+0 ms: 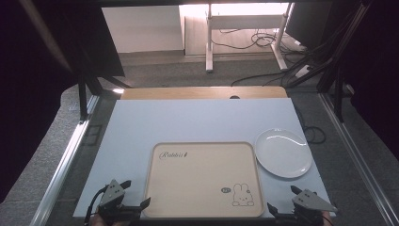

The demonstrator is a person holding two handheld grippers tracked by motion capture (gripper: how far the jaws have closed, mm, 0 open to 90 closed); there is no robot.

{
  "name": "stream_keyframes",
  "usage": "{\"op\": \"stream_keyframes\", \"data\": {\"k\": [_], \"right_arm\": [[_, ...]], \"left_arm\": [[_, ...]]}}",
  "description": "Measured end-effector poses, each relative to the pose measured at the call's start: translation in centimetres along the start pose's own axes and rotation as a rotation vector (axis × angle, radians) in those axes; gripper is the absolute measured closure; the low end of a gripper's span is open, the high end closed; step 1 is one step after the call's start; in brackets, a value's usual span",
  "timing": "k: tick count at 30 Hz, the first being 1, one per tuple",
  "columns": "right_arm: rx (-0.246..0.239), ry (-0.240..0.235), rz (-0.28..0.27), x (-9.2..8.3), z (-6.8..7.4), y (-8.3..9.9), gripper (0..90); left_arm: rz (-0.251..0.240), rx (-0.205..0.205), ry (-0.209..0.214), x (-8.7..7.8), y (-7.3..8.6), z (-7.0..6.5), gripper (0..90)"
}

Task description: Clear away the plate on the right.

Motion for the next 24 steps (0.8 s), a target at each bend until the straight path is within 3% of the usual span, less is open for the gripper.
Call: {"op": "stream_keyframes", "data": {"k": [4,13,24], "right_arm": [[-0.024,0.003,0.010,0.14,0.12,-0.01,1.6],[-0.015,-0.012,0.003,0.19,0.01,0.00,1.5],[-0.049,-0.034,0.021,0.44,0.39,-0.03,2.0]], "left_arm": [[-0.002,-0.003,0.002,-0.01,0.00,0.05,3.4],[0.000,0.001,0.002,0.04,-0.02,0.03,3.4],[0.002,0.005,0.001,0.05,-0.02,-0.01,3.4]]}}
Point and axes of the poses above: each handheld gripper's, and its own axes: x roughly forward along the jaws, y roughly out of its underside, z roughly to its left, the point moved 5 cm from there along x, roughly forward along the jaws, and after that the axes turned 3 degrees about z, right-handed, at the moved point
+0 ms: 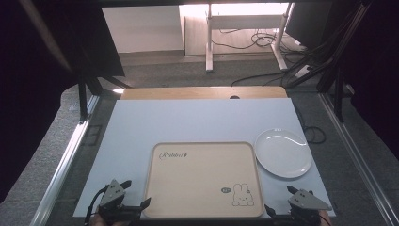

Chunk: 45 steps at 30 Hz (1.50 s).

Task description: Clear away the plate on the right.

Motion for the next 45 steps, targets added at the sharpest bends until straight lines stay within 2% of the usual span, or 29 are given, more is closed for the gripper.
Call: {"op": "stream_keyframes", "data": {"k": [8,13,15,16,17,22,26,30,33,36,41,45], "right_arm": [[-0.006,-0.003,0.004,0.1,0.0,0.0,2.7],[-0.019,0.024,-0.003,0.0,-0.1,-0.2,2.3],[-0.024,0.040,-0.008,0.0,-0.3,-0.3,2.2],[-0.033,0.063,-0.007,0.0,-0.4,-0.4,1.8],[-0.033,0.063,-0.007,0.0,-0.4,-0.4,1.8],[-0.086,0.119,0.024,0.0,-0.7,-0.6,1.5],[-0.125,0.113,0.028,0.2,-0.5,-0.9,2.0],[-0.147,0.130,0.024,0.3,-0.5,-1.3,2.4],[-0.159,0.150,0.020,0.3,-0.6,-1.6,2.5],[-0.160,0.151,0.017,0.3,-0.7,-1.8,2.7],[-0.179,0.167,0.043,0.5,-0.9,-1.9,2.6],[-0.184,0.203,0.071,0.7,-1.2,-1.8,2.3]], "left_arm": [[0.002,0.003,-0.001,0.0,0.0,0.0,3.5],[0.003,0.003,-0.002,0.0,0.0,0.0,3.5],[0.003,0.003,-0.003,0.0,0.0,0.0,3.5],[0.004,0.002,-0.003,0.0,0.0,0.0,3.5],[0.004,0.003,-0.003,0.0,0.0,0.0,3.5],[0.005,0.001,-0.002,0.1,0.0,0.0,3.6],[0.007,0.004,-0.004,0.1,0.0,0.0,3.6],[0.008,0.005,-0.005,0.1,0.0,0.0,3.6],[0.008,0.004,-0.005,0.1,0.0,0.0,3.6],[0.009,0.004,-0.005,0.1,0.0,0.0,3.6],[0.012,0.004,-0.006,0.1,0.0,0.0,3.6],[0.012,0.002,-0.006,0.2,0.0,0.0,3.7]]}}
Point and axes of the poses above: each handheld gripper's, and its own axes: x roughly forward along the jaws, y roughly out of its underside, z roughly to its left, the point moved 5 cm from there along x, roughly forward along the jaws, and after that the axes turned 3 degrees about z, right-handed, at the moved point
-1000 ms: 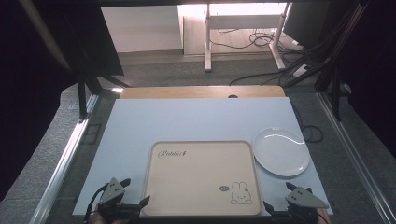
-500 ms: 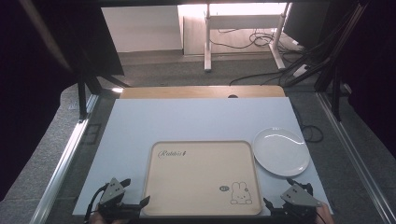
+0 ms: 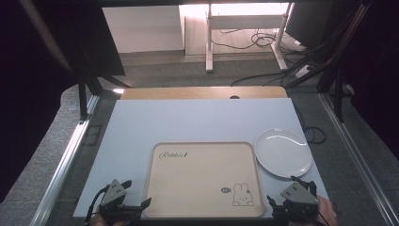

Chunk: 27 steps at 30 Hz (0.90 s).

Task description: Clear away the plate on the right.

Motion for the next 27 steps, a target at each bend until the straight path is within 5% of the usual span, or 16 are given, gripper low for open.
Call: {"op": "stream_keyframes", "data": {"k": [14,27], "right_arm": [[-0.066,0.101,0.048,0.8,-0.3,-0.4,0.0],[-0.215,0.232,0.133,1.8,-0.4,-0.6,9.1]], "left_arm": [[0.002,-0.003,0.001,0.0,0.0,0.0,3.7],[0.002,-0.004,0.000,0.1,0.0,0.0,3.7]]}}
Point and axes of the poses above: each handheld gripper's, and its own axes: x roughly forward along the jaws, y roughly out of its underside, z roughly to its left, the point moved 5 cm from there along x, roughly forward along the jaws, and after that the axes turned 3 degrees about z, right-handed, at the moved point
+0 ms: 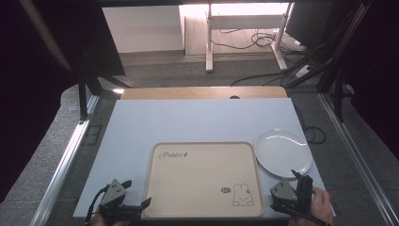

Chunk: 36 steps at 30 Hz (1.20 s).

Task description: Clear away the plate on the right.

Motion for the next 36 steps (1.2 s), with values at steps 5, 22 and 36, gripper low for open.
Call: {"op": "stream_keyframes", "data": {"k": [5,22,36], "right_arm": [[-0.065,0.045,0.027,0.3,0.0,-0.1,13.8],[-0.271,0.149,0.092,1.2,0.1,-0.3,30.3],[-0.390,0.199,0.106,2.1,0.8,-0.8,41.7]], "left_arm": [[0.000,-0.001,0.000,0.0,0.0,0.0,3.7],[-0.006,-0.007,0.000,-0.1,0.0,0.1,3.7],[-0.017,-0.019,0.004,-0.2,0.0,0.2,3.6]]}}
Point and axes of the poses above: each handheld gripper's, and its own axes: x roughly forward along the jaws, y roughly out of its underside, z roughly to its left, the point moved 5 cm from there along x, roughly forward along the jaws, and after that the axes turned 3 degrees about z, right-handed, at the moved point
